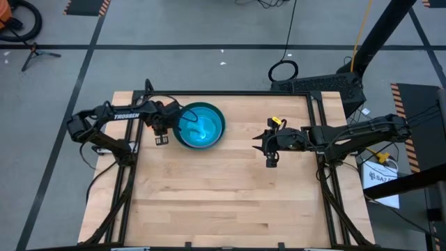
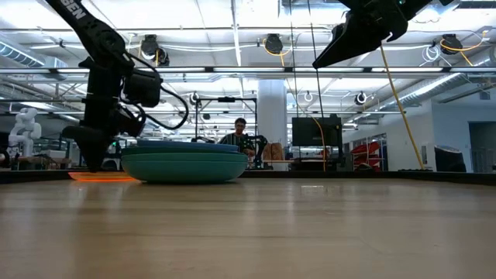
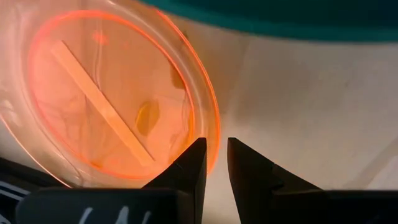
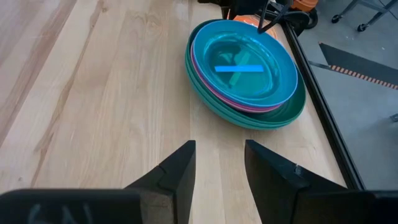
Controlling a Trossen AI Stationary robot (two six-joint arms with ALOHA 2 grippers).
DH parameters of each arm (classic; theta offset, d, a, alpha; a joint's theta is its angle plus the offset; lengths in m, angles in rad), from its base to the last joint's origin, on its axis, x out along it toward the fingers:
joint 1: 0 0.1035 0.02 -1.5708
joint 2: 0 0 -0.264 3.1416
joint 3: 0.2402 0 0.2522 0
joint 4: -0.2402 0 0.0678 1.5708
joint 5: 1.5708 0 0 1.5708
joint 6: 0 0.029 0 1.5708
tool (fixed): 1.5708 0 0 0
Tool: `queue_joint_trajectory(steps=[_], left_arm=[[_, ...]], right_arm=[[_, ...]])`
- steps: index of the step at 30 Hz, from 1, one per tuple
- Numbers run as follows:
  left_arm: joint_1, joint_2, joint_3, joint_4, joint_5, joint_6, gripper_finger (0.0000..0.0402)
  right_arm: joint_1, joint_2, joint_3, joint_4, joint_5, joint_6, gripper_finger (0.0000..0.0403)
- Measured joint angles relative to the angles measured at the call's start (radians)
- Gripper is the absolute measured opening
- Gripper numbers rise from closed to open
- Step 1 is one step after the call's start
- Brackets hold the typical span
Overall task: Stack plastic plates
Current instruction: Stack the small orange plate on top of the small blue plate
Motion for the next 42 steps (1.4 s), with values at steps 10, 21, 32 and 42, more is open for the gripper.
queue_joint_trajectory(steps=[10, 21, 32, 42], left_arm=[[0.003, 0.0, -0.005, 0.008, 0.0, -0.011, 0.0072], [0.003, 0.0, -0.004, 0.028, -0.039, -0.017, 0.0072], [-0.003, 0.0, 0.006, 0.026, -0.001, 0.011, 0.0015], [0.014, 0.0, 0.006, 0.048, 0.02, -0.063, 0.0025]], right_arm=[[0.0, 0.0, 0.0, -0.001, 0.0, -0.003, 0.0132], [0.0, 0.0, 0.0, -0.001, 0.0, -0.003, 0.0132], [0.0, 0.0, 0.0, -0.001, 0.0, -0.004, 0.0132], [0.0, 0.005, 0.0, -0.001, 0.0, -0.003, 0.0132]])
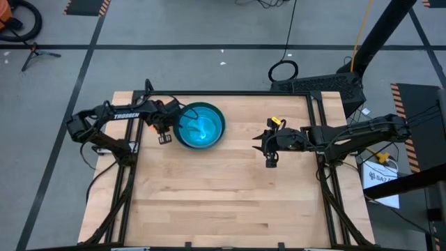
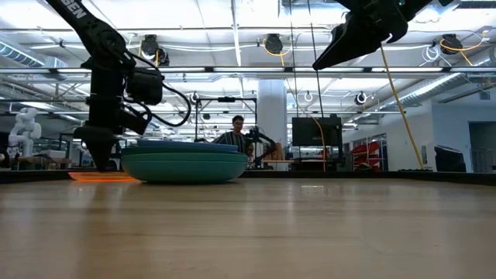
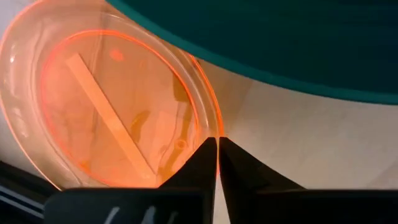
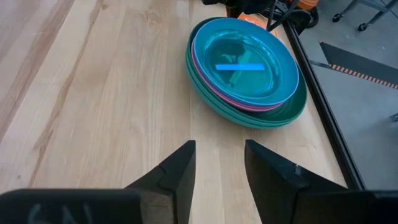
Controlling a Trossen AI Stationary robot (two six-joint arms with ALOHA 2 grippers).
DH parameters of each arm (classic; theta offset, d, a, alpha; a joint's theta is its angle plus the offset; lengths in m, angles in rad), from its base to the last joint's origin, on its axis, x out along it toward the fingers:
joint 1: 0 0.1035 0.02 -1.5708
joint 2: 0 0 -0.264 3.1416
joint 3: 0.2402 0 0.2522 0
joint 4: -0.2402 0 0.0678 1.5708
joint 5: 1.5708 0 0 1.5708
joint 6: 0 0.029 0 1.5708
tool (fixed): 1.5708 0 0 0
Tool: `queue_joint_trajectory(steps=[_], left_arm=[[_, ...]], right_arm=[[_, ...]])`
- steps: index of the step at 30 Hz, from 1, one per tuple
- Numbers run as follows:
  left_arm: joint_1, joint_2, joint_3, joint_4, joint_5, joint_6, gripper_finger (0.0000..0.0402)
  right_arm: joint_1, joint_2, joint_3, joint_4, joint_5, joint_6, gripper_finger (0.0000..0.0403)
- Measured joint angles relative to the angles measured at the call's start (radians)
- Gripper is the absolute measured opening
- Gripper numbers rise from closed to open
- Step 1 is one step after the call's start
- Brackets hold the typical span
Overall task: Stack plastic plates
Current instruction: Stack the small orange plate on top of the small blue plate
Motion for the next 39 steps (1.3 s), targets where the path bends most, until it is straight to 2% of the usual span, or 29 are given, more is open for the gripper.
queue_joint_trajectory(steps=[4, 13, 16, 39], left_arm=[[0.0, 0.0, 0.0, -0.003, 0.002, -0.014, 0.005], [-0.001, 0.0, 0.0, -0.001, 0.006, -0.027, 0.015], [-0.001, 0.0, 0.0, 0.019, 0.006, -0.028, 0.0171], [0.035, 0.027, -0.051, 0.087, -0.004, -0.05, 0.0177]], right_arm=[[0.0, 0.004, 0.0, 0.003, 0.0, 0.0, 0.0132], [-0.001, 0.025, 0.0, 0.003, 0.0, -0.004, 0.0132], [-0.001, 0.032, 0.0, 0.004, 0.0, -0.006, 0.0132], [-0.001, 0.032, 0.0, 0.004, 0.0, -0.011, 0.0132]])
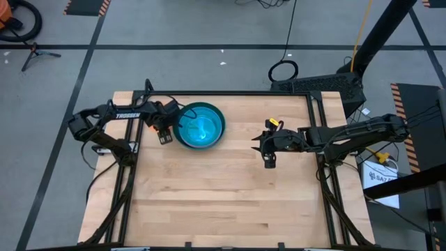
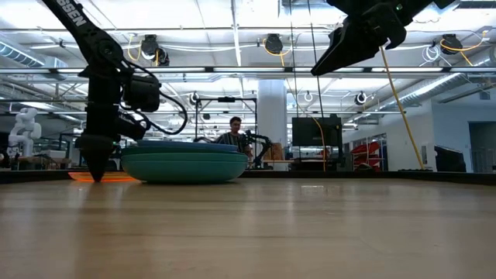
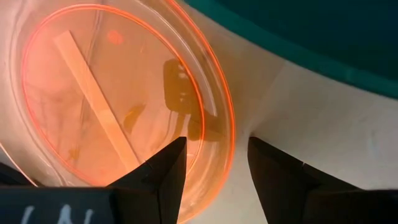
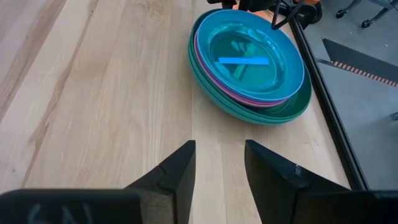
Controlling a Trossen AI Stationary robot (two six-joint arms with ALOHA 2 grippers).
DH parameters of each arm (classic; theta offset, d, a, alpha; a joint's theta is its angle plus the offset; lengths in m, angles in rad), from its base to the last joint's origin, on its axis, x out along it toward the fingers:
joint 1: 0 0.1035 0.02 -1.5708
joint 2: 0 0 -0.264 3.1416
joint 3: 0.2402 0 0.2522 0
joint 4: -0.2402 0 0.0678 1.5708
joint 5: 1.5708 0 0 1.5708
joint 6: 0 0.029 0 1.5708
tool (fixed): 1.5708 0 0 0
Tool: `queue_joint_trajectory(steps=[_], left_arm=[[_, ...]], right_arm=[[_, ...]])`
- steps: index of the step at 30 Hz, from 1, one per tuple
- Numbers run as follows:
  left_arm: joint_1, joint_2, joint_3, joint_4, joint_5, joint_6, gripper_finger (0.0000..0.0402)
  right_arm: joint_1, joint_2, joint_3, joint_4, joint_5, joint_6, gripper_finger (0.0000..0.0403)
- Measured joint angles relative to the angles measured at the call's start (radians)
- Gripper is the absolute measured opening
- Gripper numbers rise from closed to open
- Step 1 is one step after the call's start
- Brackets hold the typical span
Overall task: Stack plastic plates
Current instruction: Stack the small orange plate on top of the small blue plate
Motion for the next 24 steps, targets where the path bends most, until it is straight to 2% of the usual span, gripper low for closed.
queue_joint_trajectory(steps=[17, 24], left_arm=[[0.03, 0.0, -0.002, 0.016, -0.036, -0.007, 0.0175], [0.033, 0.002, -0.003, 0.018, -0.059, -0.007, 0.0122]], right_arm=[[0.0, 0.0, 0.0, 0.0, 0.0, 0.0, 0.0132], [0.0, 0.0, 0.0, -0.001, 0.0, 0.0, 0.0132]])
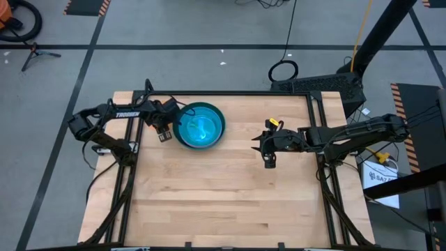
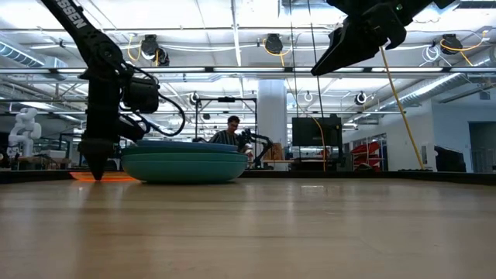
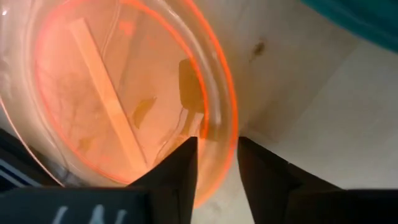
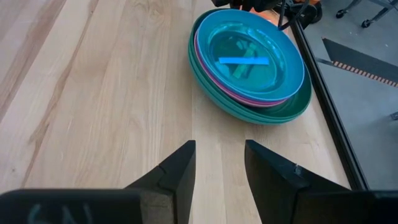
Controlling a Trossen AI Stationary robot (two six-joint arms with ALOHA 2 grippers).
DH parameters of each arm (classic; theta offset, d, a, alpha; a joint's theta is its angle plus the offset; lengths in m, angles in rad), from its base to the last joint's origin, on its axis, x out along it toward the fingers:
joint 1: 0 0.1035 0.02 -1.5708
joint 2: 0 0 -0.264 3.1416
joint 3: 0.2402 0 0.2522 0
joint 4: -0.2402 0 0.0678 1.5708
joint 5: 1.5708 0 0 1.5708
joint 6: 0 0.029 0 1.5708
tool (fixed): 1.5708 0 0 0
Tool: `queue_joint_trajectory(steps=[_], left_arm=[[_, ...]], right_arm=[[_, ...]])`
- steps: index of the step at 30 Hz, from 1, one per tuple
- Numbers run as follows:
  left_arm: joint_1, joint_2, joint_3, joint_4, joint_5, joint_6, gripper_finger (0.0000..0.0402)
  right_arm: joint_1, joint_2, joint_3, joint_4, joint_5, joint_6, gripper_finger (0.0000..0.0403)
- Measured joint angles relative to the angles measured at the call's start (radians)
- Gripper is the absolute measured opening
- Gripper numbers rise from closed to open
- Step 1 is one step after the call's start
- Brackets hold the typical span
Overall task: Stack plastic plates
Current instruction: Stack the small orange plate on top of the small blue plate
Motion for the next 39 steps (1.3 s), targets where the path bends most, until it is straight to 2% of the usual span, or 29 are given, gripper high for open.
queue_joint_trajectory(steps=[15, 25, 34, 39], left_arm=[[-0.003, 0.0, 0.032, -0.036, 0.013, -0.027, 0.0009], [-0.025, 0.0, 0.042, -0.068, 0.013, -0.038, 0.0005], [-0.094, -0.001, 0.043, -0.092, 0.012, -0.081, 0.0004], [-0.114, -0.001, 0.093, -0.165, -0.009, -0.11, 0.0004]], right_arm=[[0.0, 0.0, 0.0, -0.002, 0.0, -0.004, 0.0132], [0.0, 0.0, 0.0, -0.005, 0.0, -0.004, 0.0132], [0.0, 0.0, 0.0, -0.005, 0.0, -0.008, 0.0132], [0.0, 0.0, 0.0, -0.005, 0.0, -0.008, 0.0132]])
